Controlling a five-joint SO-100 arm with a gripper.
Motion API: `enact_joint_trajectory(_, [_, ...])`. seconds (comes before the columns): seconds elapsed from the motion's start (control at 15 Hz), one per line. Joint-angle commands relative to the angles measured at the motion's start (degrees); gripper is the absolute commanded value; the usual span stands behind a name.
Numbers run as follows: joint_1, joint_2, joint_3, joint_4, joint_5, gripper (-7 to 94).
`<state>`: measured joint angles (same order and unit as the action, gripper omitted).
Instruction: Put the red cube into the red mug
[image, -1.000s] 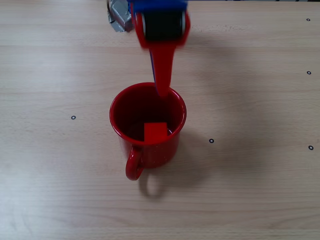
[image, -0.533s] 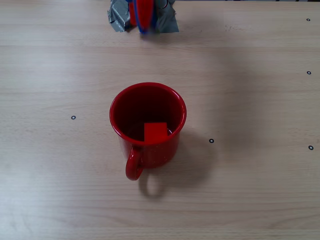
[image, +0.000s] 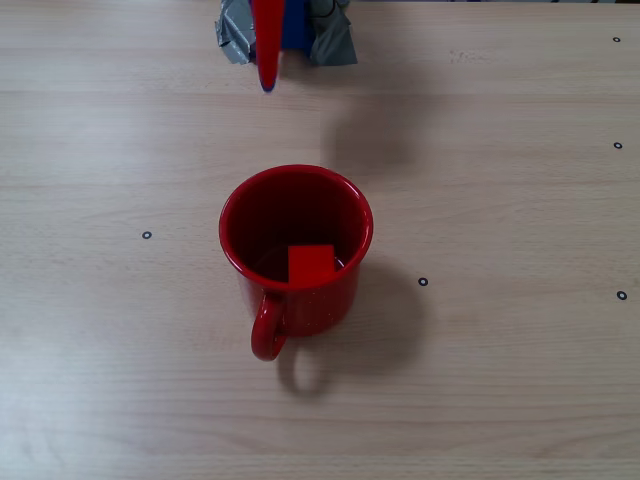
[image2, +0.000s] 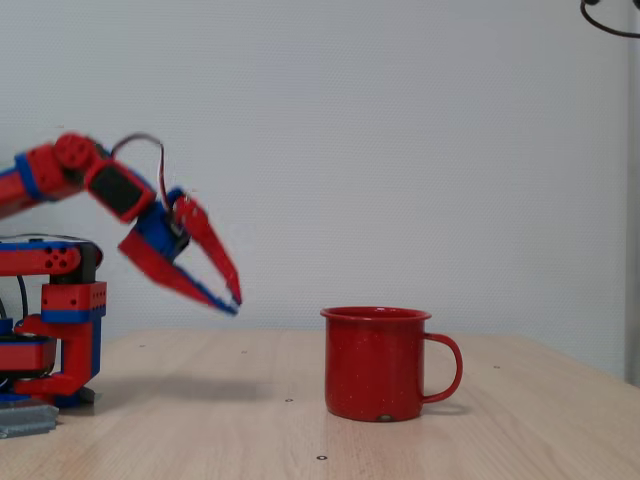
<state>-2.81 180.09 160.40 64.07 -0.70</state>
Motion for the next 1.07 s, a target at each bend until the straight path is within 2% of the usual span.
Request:
enact_joint_trajectory(0.0, [0.35,4.75,4.39,2.37,1.93,0])
enact_joint_trajectory(0.33, [0.18,10.81,16.7,3.16,-0.7,0])
enact_joint_trajectory(0.53, [-0.53,10.81,16.61,3.6,-3.43,0])
enact_joint_trajectory(1.0, [-0.53,10.81,16.61,3.6,-3.34,0])
